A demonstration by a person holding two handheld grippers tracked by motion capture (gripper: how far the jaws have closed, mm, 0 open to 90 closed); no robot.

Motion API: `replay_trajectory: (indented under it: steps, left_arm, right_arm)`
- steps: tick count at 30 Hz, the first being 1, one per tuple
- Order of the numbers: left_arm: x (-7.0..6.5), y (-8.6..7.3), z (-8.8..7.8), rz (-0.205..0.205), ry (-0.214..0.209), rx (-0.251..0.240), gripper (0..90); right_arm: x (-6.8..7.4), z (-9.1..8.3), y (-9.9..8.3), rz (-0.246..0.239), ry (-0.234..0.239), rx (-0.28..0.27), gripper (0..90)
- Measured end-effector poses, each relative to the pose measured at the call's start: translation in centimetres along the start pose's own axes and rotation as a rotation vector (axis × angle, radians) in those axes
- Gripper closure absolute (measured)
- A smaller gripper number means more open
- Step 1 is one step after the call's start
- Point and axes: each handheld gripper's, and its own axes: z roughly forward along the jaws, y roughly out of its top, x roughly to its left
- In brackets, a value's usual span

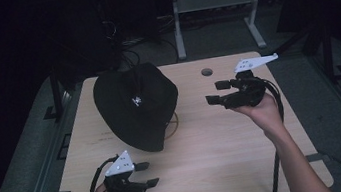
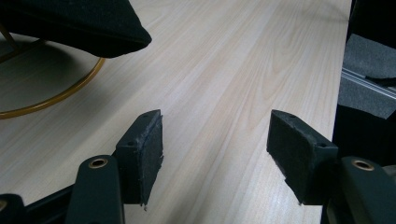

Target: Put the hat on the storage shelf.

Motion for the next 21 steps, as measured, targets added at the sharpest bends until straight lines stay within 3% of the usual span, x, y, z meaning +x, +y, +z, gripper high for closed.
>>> replay_trajectory:
  steps: [10, 21]
  left_arm:
    - [-0.2, -0.3, 0.4, 0.011, -0.017, 0.004, 29.0]
    - [-0.6, -0.3, 0.7, 0.041, -0.019, 0.017, 27.9]
  right_arm:
    - [-0.2, -1.0, -2.0, 0.012, -0.029, 0.015, 24.6]
    - [-0.2, -1.6, -4.0, 0.022, -0.043, 0.028, 21.7]
